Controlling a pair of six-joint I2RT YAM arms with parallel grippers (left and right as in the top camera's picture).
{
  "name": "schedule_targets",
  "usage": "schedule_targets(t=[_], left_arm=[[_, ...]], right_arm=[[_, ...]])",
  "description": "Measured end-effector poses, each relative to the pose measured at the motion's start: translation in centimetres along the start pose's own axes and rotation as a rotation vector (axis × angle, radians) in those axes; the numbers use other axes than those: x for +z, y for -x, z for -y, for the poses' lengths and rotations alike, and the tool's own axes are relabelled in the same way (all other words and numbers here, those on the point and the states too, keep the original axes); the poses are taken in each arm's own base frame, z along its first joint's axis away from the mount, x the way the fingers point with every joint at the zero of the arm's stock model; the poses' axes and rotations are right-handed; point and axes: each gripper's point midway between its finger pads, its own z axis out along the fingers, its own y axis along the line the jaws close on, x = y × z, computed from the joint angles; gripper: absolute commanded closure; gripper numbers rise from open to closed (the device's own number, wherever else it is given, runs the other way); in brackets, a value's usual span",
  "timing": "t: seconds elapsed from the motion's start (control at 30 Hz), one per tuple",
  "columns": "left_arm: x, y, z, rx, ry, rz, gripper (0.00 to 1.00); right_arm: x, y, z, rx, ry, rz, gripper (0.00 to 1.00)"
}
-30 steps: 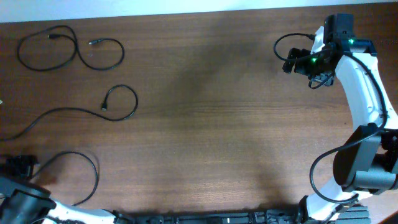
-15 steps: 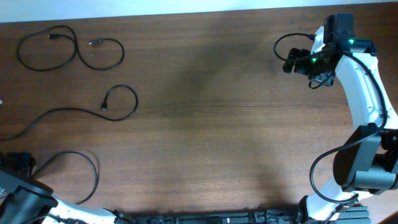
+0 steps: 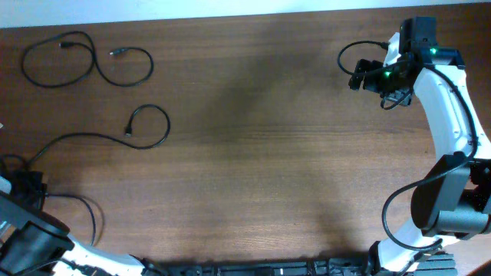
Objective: Untangle cables
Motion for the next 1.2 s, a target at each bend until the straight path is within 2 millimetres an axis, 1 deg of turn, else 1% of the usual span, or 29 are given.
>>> schedule_targets(t=[0.03,0.07,0.13,0.2,0.23,0.27,0.3,0.33,0.37,0.4,0.47,0.53,0.6,0.63,0.73,0.8,0.83,0.87,0.9,1.0,1.03,1.07,1.13,1.17,1.2], left_arm=[[0.0,0.0,-0.1,-0.027,-0.002,-0.002,0.96],[0.0,0.0,-0.1,-0.040,-0.001,-0.004,0.96],[-0.1,-0.3,-0.3,-0.055,0.010,-0.018,1.00],[-0.5,-0.6,-0.5,-0.064,0.033,-0.050,0.99],[-0.9,-0.5,-0.4,-0.066,0.039,-0.058,0.87],[-1.6,0.0,-0.1,-0.069,0.038,-0.056,0.69],[-2.4,0.7,0.3,-0.065,0.032,-0.047,0.58],[-3.1,1.2,0.6,-0.073,0.032,-0.040,0.36],[-4.1,1.9,0.8,-0.075,0.041,-0.031,0.09],[-4.7,2.3,0.9,-0.071,0.046,-0.021,0.02],[-5.3,1.7,0.2,-0.028,0.084,-0.052,0.05],[-5.5,0.4,-0.8,0.005,0.123,-0.110,0.07],[-5.5,-0.5,-1.2,0.022,0.143,-0.143,0.07],[-5.2,-1.5,-1.4,0.033,0.157,-0.167,0.07],[-3.2,-5.5,-2.6,0.071,0.207,-0.258,0.07],[-2.2,-6.6,-2.8,0.087,0.195,-0.281,0.09],[-1.5,-7.2,-2.5,0.112,0.154,-0.301,0.11],[-1.3,-7.4,-1.8,0.140,0.105,-0.312,0.21],[-1.2,-7.5,-1.6,0.168,0.088,-0.317,0.28],[-1.4,-7.9,-1.5,0.207,0.061,-0.326,0.27],[-1.4,-8.0,-1.5,0.214,0.053,-0.324,0.29],[-1.4,-8.1,-1.4,0.215,0.049,-0.321,0.35],[-1.4,-8.5,-1.4,0.215,0.050,-0.324,0.58],[-1.5,-8.8,-1.4,0.205,0.050,-0.329,0.78],[-1.5,-9.2,-1.4,0.182,0.055,-0.340,0.83]], right_arm=[[0.0,0.0,0.0,0.000,0.000,0.000,0.02],[0.0,0.0,0.0,0.000,0.000,0.000,0.02],[0.0,0.0,0.0,0.000,0.000,0.000,0.02],[0.0,0.0,0.0,0.001,0.000,0.000,0.02],[0.0,0.0,0.0,0.000,0.000,0.000,0.02],[0.0,0.0,0.0,0.000,0.000,0.000,0.02],[0.0,0.0,0.0,0.000,0.000,0.000,0.02],[0.0,0.0,0.0,0.001,0.000,-0.001,0.02],[0.0,0.0,0.0,0.000,0.000,0.000,0.02],[0.0,0.0,0.0,0.000,0.000,0.000,0.02],[0.0,0.0,0.0,0.000,0.000,0.000,0.02],[0.0,0.0,0.0,0.001,0.000,0.000,0.02],[0.0,0.0,0.0,0.000,0.000,0.000,0.02],[0.0,0.0,0.0,0.000,0.000,0.000,0.02],[0.0,0.0,0.0,0.000,0.000,0.000,0.02],[0.0,0.0,0.0,0.001,0.000,0.000,0.02],[0.0,0.0,0.0,0.000,0.000,0.000,0.02],[0.0,0.0,0.0,0.000,0.000,0.000,0.02],[0.0,0.0,0.0,0.000,0.000,0.000,0.02],[0.0,0.0,0.0,0.000,0.000,0.000,0.02],[0.0,0.0,0.0,0.000,0.000,0.000,0.02],[0.0,0.0,0.0,0.000,0.000,0.000,0.02],[0.0,0.0,0.0,0.000,0.000,0.000,0.02],[0.0,0.0,0.0,0.000,0.000,0.000,0.02],[0.0,0.0,0.0,0.000,0.000,0.000,0.02]])
